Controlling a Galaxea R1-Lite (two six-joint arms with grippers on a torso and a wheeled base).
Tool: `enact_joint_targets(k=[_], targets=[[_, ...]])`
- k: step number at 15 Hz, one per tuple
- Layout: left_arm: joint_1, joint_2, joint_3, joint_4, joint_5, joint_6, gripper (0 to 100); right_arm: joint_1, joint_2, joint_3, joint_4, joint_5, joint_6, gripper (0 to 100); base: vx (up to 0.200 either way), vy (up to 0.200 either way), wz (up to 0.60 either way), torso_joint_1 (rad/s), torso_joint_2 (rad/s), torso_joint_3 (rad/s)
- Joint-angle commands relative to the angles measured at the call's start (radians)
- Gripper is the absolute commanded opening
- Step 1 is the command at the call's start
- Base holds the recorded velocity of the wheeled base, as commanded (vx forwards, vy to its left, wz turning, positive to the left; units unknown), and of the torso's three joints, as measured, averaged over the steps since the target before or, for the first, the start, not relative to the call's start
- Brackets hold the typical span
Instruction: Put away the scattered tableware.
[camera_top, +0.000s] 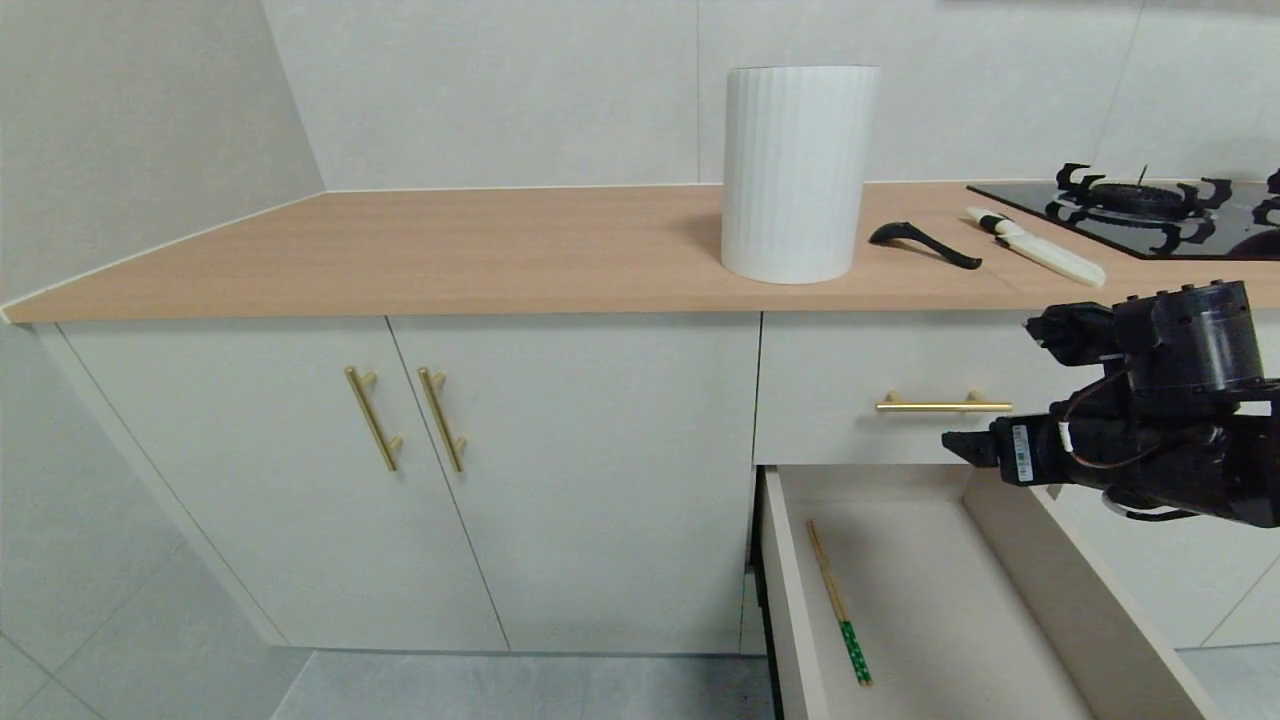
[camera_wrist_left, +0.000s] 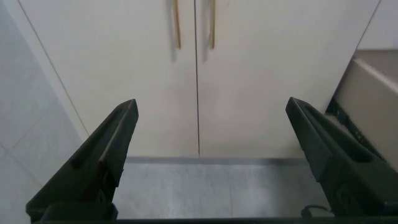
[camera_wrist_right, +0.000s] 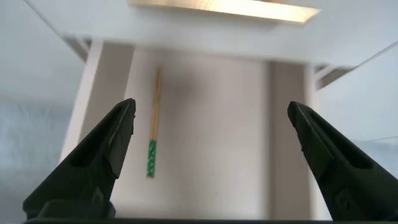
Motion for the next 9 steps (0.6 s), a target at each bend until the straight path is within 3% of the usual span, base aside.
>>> enact_joint_targets(k=[1,9], targets=[[0.001,0.000,-0.001,-0.001,0.000,0.000,100,-0.004,-0.014,-0.003,-0.003,0.000,0.000,100,0.000,0.000,0.00,0.173,-0.38,-0.300],[0.001,0.000,0.000,-0.001,0.000,0.000,100,-0.006,-0.014,-0.003,-0.003,-0.001,0.000,100,0.000,0.000,0.00,0.176,-0.49,-0.290]])
